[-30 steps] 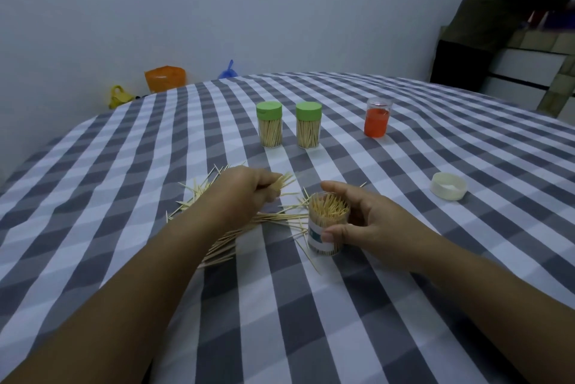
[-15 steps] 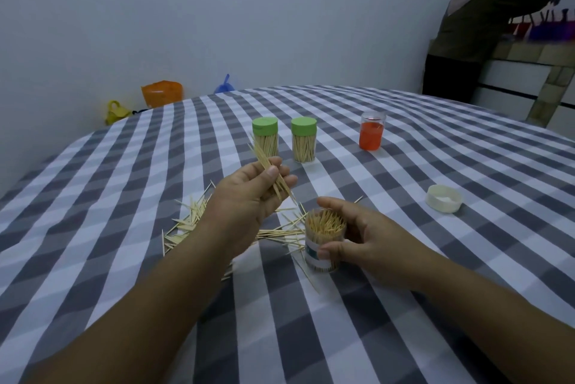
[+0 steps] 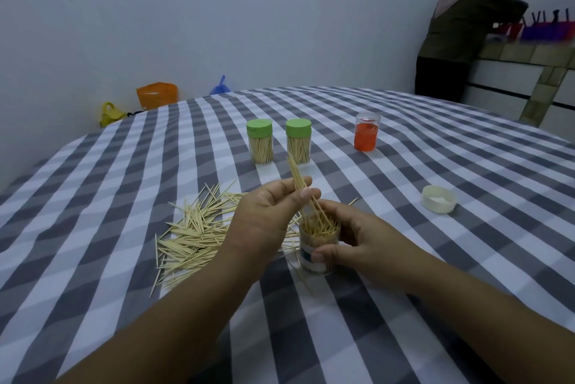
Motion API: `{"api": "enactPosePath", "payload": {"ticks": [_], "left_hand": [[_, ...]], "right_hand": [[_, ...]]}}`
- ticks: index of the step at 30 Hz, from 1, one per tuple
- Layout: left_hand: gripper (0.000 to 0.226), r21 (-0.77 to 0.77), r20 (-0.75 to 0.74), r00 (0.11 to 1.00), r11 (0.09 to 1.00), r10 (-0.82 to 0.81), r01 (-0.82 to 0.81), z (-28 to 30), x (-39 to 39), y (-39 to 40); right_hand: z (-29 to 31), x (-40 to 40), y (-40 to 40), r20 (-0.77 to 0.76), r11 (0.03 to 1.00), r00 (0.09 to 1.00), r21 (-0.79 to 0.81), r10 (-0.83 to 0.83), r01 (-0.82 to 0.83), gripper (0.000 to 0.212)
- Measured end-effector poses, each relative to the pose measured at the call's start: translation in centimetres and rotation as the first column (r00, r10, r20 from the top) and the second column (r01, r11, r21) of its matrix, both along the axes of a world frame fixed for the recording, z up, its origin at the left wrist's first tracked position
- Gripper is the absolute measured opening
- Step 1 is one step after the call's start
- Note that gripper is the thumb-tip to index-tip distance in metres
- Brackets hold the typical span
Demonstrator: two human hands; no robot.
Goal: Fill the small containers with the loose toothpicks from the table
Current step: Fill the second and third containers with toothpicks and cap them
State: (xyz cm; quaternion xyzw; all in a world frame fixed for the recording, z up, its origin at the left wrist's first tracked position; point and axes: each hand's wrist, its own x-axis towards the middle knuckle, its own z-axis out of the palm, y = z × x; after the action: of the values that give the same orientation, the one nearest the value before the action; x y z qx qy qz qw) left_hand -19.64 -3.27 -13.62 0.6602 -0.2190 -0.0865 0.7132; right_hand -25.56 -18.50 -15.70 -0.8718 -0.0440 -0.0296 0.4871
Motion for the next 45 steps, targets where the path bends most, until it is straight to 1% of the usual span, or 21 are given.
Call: {"api": "enactPosePath", "payload": {"ticks": [4, 8, 10, 12, 14, 17, 19, 21, 25, 28, 30, 32, 33, 34, 36, 37, 38, 40, 41, 43, 45], "left_hand": [[0.013, 0.02, 0.033, 0.999, 1.0, -0.012, 0.012, -0.1, 0.1, 0.1], [0.013, 0.017, 0.019, 1.0, 1.0, -0.024, 0.024, -0.2, 0.1, 0.1], [0.011, 0.071, 0.03, 0.999, 0.997, -0.02, 0.018, -0.2, 0.3, 0.3], [0.009, 0.171, 0.056, 0.998, 0.985, -0.021, 0.011, -0.4, 0.6, 0.5], [0.016, 0.266, 0.132, 0.991, 0.964, -0.015, -0.021, -0.6, 0.9, 0.7], [0.014, 0.319, 0.271, 0.962, 0.945, -0.025, -0.066, -0.1, 0.9, 0.8], [0.014, 0.372, 0.325, 0.944, 0.925, -0.055, -0.074, 0.0, 0.9, 0.9], [0.009, 0.395, 0.307, 0.948, 0.918, -0.088, -0.043, -0.2, 0.9, 1.0], [0.015, 0.294, 0.247, 0.967, 0.956, -0.062, -0.014, -0.1, 1.3, 1.2], [0.009, 0.359, 0.274, 0.953, 0.933, -0.127, 0.021, 0.0, 1.3, 1.3], [0.017, 0.361, 0.256, 0.954, 0.931, -0.159, 0.058, 0.0, 1.1, 1.3], [0.036, 0.315, 0.215, 0.967, 0.947, -0.136, 0.063, 0.1, 1.2, 1.3], [0.041, 0.307, 0.202, 0.972, 0.95, -0.119, 0.053, -0.1, 1.7, 1.4], [0.037, 0.32, 0.194, 0.975, 0.947, -0.107, 0.04, -0.1, 1.9, 1.6], [0.016, 0.44, 0.231, 0.964, 0.898, -0.135, 0.021, -0.3, 2.8, 2.3], [0.013, 0.558, 0.27, 0.94, 0.83, -0.207, 0.023, -0.3, 3.3, 2.8], [0.016, 0.679, 0.28, 0.908, 0.733, -0.312, 0.043, -0.4, 3.7, 3.1], [0.026, 0.833, 0.188, 0.85, 0.538, -0.493, 0.127, -0.5, 4.2, 3.5], [0.03, 0.863, 0.132, 0.834, 0.476, -0.536, 0.169, -0.5, 4.1, 3.5], [0.03, 0.882, 0.108, 0.811, 0.432, -0.575, 0.189, -0.8, 4.0, 3.3], [0.019, 0.899, 0.175, 0.785, 0.422, -0.594, 0.118, -1.1, 4.0, 2.9]], "right_hand": [[-0.1, 0.0, 0.0, 0.004, 1.0, 1.0, -0.011, -0.002, 0.002, 0.07], [0.1, -0.1, 0.1, 0.002, 1.0, 1.0, -0.006, -0.001, 0.001, 0.067], [0.1, -0.1, 0.1, 0.003, 1.0, 1.0, 0.005, -0.002, 0.002, 0.069], [0.0, -0.1, 0.1, -0.002, 1.0, 1.0, 0.01, -0.004, 0.004, 0.071], [-0.1, -0.1, 0.0, -0.01, 1.0, 1.0, 0.014, -0.005, 0.005, 0.072], [-0.2, -0.1, -0.1, -0.017, 1.0, 1.0, 0.027, -0.004, 0.005, 0.073], [-0.1, -0.1, 0.0, -0.008, 1.0, 1.0, 0.031, 0.003, -0.003, 0.07], [0.0, -0.2, 0.0, 0.004, 1.0, 1.0, 0.022, 0.01, -0.011, 0.067], [-0.1, -0.1, 0.1, -0.003, 1.0, 1.0, 0.012, -0.002, 0.002, 0.071], [0.1, -0.1, 0.1, 0.006, 1.0, 1.0, 0.017, 0.013, -0.013, 0.063], [0.3, -0.1, 0.0, -0.003, 1.0, 1.0, 0.02, 0.021, -0.021, 0.062], [0.4, -0.1, -0.3, -0.035, 0.999, 0.999, 0.031, 0.02, -0.019, 0.067], [0.6, -0.2, -0.5, -0.054, 0.999, 0.998, 0.04, 0.024, -0.022, 0.067], [0.8, -0.2, -0.7, -0.072, 0.998, 0.997, 0.051, 0.032, -0.028, 0.066], [1.3, -0.4, -1.3, -0.106, 0.997, 0.993, 0.063, 0.048, -0.041, 0.062], [1.5, -0.4, -1.6, -0.119, 0.997, 0.991, 0.067, 0.053, -0.045, 0.061], [1.7, -0.5, -1.8, -0.131, 0.997, 0.99, 0.069, 0.054, -0.045, 0.061], [2.0, -0.6, -2.5, -0.159, 0.997, 0.986, 0.064, 0.046, -0.036, 0.062], [2.1, -0.6, -2.7, -0.17, 0.997, 0.985, 0.066, 0.04, -0.03, 0.063], [2.3, -0.6, -3.1, -0.183, 0.997, 0.983, 0.075, 0.03, -0.017, 0.063], [2.3, -0.7, -3.4, -0.186, 0.997, 0.982, 0.078, 0.019, -0.004, 0.063]]}}
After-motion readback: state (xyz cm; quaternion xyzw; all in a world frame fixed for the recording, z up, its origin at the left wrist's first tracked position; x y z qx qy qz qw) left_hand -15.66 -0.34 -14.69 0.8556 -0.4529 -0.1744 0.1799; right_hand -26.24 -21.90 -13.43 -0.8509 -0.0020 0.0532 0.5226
